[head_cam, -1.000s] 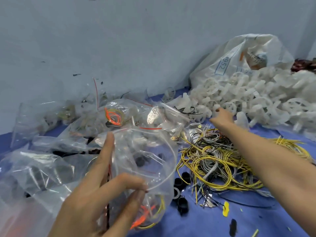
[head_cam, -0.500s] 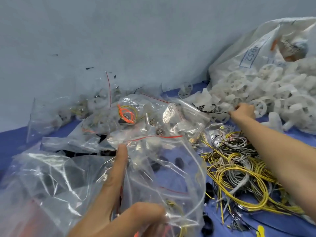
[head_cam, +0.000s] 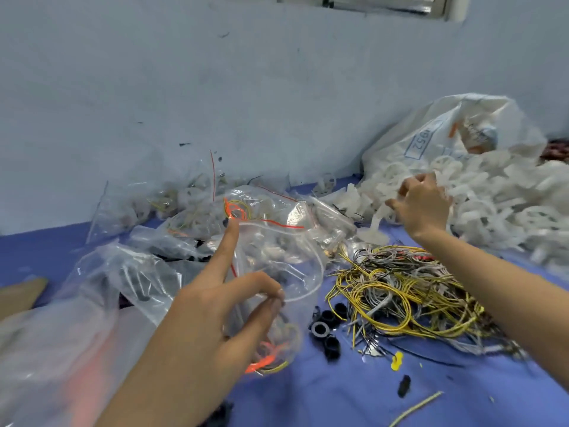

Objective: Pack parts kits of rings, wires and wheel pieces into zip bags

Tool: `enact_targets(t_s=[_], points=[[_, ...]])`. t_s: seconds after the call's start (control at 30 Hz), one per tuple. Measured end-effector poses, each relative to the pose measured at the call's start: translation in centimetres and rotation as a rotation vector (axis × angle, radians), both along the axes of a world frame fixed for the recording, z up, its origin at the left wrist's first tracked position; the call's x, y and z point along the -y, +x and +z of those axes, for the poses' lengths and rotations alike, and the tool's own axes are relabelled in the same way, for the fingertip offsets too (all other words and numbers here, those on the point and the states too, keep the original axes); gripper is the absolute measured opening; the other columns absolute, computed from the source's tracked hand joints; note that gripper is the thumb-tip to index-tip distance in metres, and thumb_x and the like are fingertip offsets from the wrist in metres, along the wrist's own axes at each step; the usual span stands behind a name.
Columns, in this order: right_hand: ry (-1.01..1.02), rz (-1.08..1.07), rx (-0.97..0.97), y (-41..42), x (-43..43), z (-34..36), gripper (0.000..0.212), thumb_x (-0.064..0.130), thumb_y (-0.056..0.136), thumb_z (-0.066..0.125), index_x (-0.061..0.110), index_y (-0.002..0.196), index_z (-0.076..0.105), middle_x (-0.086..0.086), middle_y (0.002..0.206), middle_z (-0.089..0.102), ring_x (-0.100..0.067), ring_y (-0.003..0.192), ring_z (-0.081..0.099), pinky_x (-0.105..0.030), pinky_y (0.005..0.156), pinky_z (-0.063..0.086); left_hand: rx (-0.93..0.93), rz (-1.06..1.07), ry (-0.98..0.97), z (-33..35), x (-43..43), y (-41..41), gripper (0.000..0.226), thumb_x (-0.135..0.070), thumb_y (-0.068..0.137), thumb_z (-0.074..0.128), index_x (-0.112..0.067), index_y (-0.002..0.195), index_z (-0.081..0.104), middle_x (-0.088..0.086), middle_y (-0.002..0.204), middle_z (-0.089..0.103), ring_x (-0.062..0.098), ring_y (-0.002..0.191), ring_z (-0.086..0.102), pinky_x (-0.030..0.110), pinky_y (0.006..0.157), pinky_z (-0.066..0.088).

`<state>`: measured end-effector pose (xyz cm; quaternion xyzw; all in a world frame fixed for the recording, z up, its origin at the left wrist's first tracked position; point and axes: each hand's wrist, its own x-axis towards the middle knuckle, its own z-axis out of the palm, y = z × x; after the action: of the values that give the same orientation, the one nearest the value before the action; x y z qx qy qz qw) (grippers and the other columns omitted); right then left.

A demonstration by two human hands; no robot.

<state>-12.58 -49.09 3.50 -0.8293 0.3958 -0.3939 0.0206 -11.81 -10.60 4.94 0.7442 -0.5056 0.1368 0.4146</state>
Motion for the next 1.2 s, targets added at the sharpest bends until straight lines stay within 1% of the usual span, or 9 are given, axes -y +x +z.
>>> enact_targets(t_s=[0.13,0.23,0.3,0.4,0.5,0.83,0.97,1.1,1.2], points=[[0.008,0.276,0.431,-1.9,-7.1,2.8,0.03,0.031,0.079,0.074,0.004,0.088,0.063,-0.017,0.107,0.057,-0.034,0.093,0.057,-0.038,0.084,0.043,-0.08,0.027,0.077,0.8,-1.0,-0.4,0.017,-0.03,0.084,0.068,-0.045,0.089,0.061,-0.009,0.158,0.02,-0.026,0.131,0.009,-0.005,0.091,0.018],[0.367,0.681,0.756,-3.9,-13.7,6.2,0.026,0.041,0.073,0.077,0.019,0.078,0.064,-0.004,0.083,0.07,-0.021,0.074,0.067,-0.035,0.072,0.054,-0.097,0.039,0.113,1.4,-1.6,-0.5,0.014,-0.036,0.083,0.065,-0.048,0.089,0.06,-0.015,0.158,0.018,-0.025,0.132,0.009,-0.006,0.09,0.018],[0.563,1.015,0.826,-5.4,-17.5,8.0,0.021,0.044,0.068,0.076,0.024,0.074,0.069,0.005,0.071,0.071,-0.013,0.067,0.068,-0.032,0.069,0.057,-0.098,0.035,0.116,1.6,-1.8,-0.5,0.012,-0.037,0.084,0.064,-0.047,0.09,0.06,-0.015,0.157,0.02,-0.026,0.132,0.01,-0.007,0.089,0.018],[0.515,1.259,0.687,-6.6,-21.1,8.8,0.014,0.035,0.063,0.079,0.029,0.072,0.071,0.014,0.079,0.071,-0.005,0.069,0.067,-0.02,0.068,0.053,-0.082,0.016,0.092,1.8,-2.0,-0.4,0.012,-0.03,0.086,0.067,-0.041,0.088,0.063,-0.013,0.155,0.028,-0.025,0.133,0.011,-0.005,0.09,0.023],[0.309,1.182,0.462,-6.2,-22.2,7.5,0.02,0.036,0.061,0.084,0.031,0.069,0.066,0.022,0.096,0.062,-0.002,0.079,0.062,-0.015,0.073,0.048,-0.062,-0.017,0.056,2.0,-2.3,-0.1,0.008,-0.034,0.09,0.062,-0.032,0.087,0.069,-0.024,0.148,0.037,-0.02,0.13,0.031,0.005,0.09,0.032],[-0.088,0.906,0.506,-4.3,-20.9,5.7,0.029,0.04,0.066,0.076,0.019,0.085,0.072,0.013,0.105,0.056,0.018,0.09,0.05,-0.001,0.076,0.034,-0.108,0.063,0.063,1.4,-2.1,0.4,0.017,-0.06,0.083,0.057,-0.046,0.089,0.064,-0.044,0.137,0.017,-0.028,0.131,0.004,-0.011,0.087,0.016],[0.002,1.037,0.515,-4.5,-21.9,5.7,0.034,0.052,0.072,0.068,0.038,0.103,0.067,0.014,0.106,0.061,0.01,0.089,0.056,-0.005,0.077,0.037,-0.091,0.033,-0.037,0.9,-1.2,0.2,0.014,-0.053,0.08,0.062,-0.04,0.086,0.064,-0.04,0.124,0.037,-0.022,0.135,0.009,-0.006,0.088,0.021],[0.344,1.218,0.777,-4.5,-21.3,5.7,0.031,0.011,0.089,0.059,0.035,0.104,0.072,0.012,0.103,0.064,-0.008,0.078,0.065,-0.019,0.07,0.052,-0.101,0.006,0.029,0.7,-1.2,0.1,0.028,-0.059,0.072,0.047,-0.044,0.09,0.062,-0.012,0.149,0.039,-0.018,0.139,0.006,-0.004,0.091,0.021],[0.6,1.446,0.768,-4.6,-21.0,5.6,0.038,0.007,0.089,0.057,0.035,0.112,0.07,0.003,0.097,0.068,-0.012,0.073,0.068,-0.026,0.066,0.055,-0.118,0.0,0.032,0.9,-1.1,-0.1,0.029,-0.06,0.071,0.046,-0.045,0.089,0.063,-0.007,0.155,0.034,-0.018,0.139,0.004,-0.004,0.091,0.021]])
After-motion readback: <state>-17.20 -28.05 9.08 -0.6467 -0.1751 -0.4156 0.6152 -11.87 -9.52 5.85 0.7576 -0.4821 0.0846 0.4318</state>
